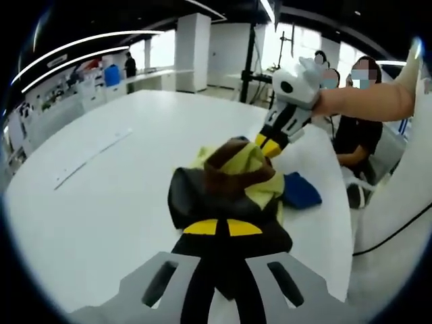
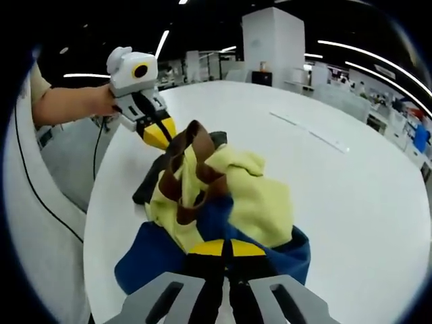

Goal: Fold the garment on the visible template until the final outline fits inside the template.

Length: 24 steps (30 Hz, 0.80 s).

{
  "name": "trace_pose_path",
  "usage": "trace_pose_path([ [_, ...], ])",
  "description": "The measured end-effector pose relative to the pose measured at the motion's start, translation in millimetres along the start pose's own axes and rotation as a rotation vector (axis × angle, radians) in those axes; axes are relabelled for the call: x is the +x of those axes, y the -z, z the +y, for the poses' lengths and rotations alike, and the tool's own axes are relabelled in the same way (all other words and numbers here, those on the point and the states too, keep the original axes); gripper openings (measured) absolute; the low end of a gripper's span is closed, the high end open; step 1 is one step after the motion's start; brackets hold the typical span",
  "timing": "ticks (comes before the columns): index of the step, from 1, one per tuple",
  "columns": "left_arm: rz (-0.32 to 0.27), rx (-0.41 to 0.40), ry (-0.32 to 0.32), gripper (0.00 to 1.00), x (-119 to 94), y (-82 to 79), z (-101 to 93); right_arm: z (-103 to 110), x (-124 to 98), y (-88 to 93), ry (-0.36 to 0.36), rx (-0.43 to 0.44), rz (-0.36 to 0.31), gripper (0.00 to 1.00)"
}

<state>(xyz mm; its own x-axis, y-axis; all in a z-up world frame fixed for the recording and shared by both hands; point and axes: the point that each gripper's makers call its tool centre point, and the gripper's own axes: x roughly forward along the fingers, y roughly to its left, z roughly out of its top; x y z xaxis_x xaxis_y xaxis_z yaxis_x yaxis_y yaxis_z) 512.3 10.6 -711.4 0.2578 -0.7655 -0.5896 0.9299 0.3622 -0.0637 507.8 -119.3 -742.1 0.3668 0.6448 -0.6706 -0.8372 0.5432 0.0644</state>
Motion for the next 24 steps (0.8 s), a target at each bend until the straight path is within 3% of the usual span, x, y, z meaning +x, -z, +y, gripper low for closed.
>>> trace_pose_path([
  [14,0.015,0.040,-0.013,0.00,-21.2,-15.2,0.6,-9.0,-31.3,-8.6,0.048,0.015,0.005,0.00],
  [17,0.034,0.078,-0.030,0.00,-26.2,-19.6,4.1,-14.5,-39.7,-10.9,0.068,0.017,0.005,0.00],
  [24,0.034,0.079,-0.077,0.00,-35.8,-29.4,20.1,-30.6,-57.8,-18.6,0.122,0.015,-0.014,0.00],
])
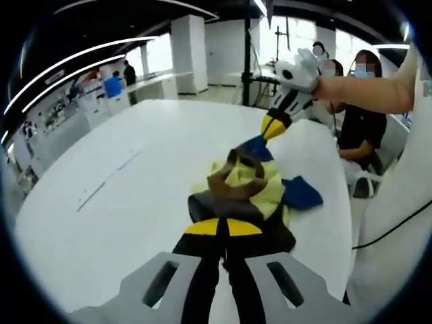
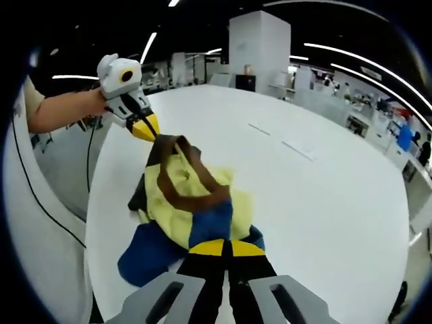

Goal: Fold the garment on the visible template until the final outline fits inside the template.

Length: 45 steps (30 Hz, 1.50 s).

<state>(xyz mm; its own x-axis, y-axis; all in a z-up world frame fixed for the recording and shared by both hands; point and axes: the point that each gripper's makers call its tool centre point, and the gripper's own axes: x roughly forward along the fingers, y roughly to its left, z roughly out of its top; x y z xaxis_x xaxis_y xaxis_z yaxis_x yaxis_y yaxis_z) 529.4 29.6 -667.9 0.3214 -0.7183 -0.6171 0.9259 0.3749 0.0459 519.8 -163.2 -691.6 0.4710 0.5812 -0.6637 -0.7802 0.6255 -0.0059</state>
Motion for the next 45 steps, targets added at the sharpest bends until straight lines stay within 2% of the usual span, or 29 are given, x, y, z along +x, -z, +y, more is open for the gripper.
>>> trace_pose_path([
  [6,-0.001,0.004,-0.028,0.00,-3.1,-7.5,12.9,-16.3,-6.9,-7.3,0.042,-0.004,-0.011,0.00],
  [15,0.018,0.005,-0.067,0.00,0.0,-16.8,36.1,-33.8,-5.5,-19.4,0.072,-0.004,-0.012,0.00],
  [32,0.040,-0.034,-0.093,0.00,17.3,-16.5,71.8,-66.6,4.7,-33.7,0.073,0.015,0.014,0.00],
  [45,0.054,-0.017,-0.125,0.00,34.7,-32.7,105.6,-95.2,20.8,-37.5,0.088,0.015,0.042,0.00],
])
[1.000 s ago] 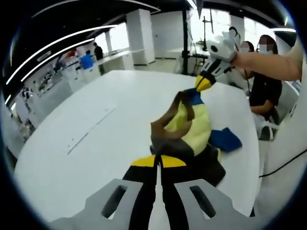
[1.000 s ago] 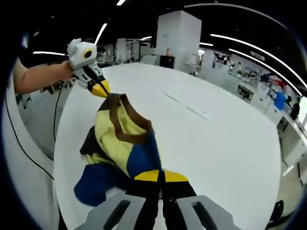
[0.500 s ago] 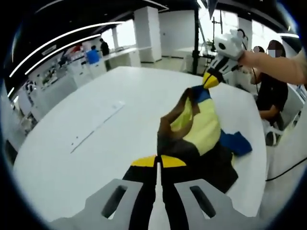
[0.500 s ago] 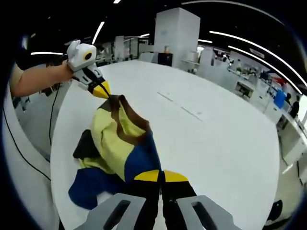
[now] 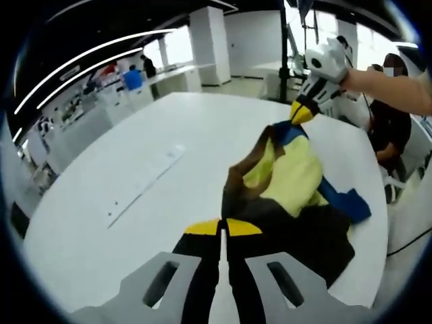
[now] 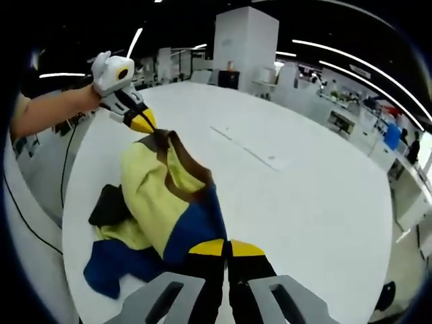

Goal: Fold the garment on the visible template until the final outline fits inside the template.

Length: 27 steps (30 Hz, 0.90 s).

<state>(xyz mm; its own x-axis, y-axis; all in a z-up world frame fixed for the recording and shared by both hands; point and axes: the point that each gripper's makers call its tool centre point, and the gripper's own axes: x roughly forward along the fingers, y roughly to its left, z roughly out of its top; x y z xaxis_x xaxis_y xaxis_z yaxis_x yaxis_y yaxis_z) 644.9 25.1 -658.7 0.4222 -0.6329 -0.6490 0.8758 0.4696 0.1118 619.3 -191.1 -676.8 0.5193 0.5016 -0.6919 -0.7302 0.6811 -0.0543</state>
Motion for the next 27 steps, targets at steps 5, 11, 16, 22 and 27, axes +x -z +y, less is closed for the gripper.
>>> trace_pose_path([
  [5,0.016,0.003,-0.012,0.00,9.4,-0.6,12.4,-8.3,7.2,0.2,0.003,0.005,0.009,0.00],
  [11,0.022,-0.033,-0.030,0.00,23.3,3.4,26.2,-16.8,21.3,2.2,0.005,0.009,0.021,0.00],
  [16,0.047,-0.040,-0.040,0.00,34.8,10.4,32.9,-22.1,34.5,4.8,0.005,-0.001,0.041,0.00],
  [22,0.088,-0.050,-0.049,0.00,49.3,22.3,40.4,-29.5,52.3,7.7,0.013,-0.007,0.061,0.00],
  [27,0.121,-0.060,-0.045,0.00,59.6,34.3,44.4,-31.5,66.0,12.5,0.004,-0.006,0.088,0.00],
])
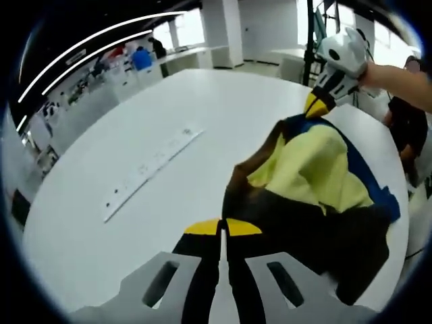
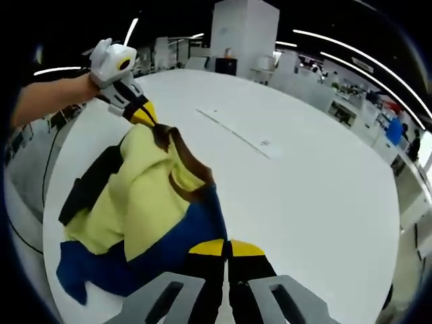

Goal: Fold the garment on the visible template until the final outline fits inside the template.

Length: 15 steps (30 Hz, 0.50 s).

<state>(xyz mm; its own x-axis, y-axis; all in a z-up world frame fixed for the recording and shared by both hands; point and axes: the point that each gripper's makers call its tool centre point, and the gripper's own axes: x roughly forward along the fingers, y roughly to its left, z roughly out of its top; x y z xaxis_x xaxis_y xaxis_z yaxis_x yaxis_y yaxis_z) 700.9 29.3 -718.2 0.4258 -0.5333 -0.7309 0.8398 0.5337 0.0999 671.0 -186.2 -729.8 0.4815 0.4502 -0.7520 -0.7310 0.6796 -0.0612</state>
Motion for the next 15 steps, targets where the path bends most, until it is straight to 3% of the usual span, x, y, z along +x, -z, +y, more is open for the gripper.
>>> trace_pose_path([
  [15,0.055,-0.034,0.001,0.00,21.5,14.1,6.3,-9.9,29.0,8.8,-0.004,0.032,0.044,0.00],
])
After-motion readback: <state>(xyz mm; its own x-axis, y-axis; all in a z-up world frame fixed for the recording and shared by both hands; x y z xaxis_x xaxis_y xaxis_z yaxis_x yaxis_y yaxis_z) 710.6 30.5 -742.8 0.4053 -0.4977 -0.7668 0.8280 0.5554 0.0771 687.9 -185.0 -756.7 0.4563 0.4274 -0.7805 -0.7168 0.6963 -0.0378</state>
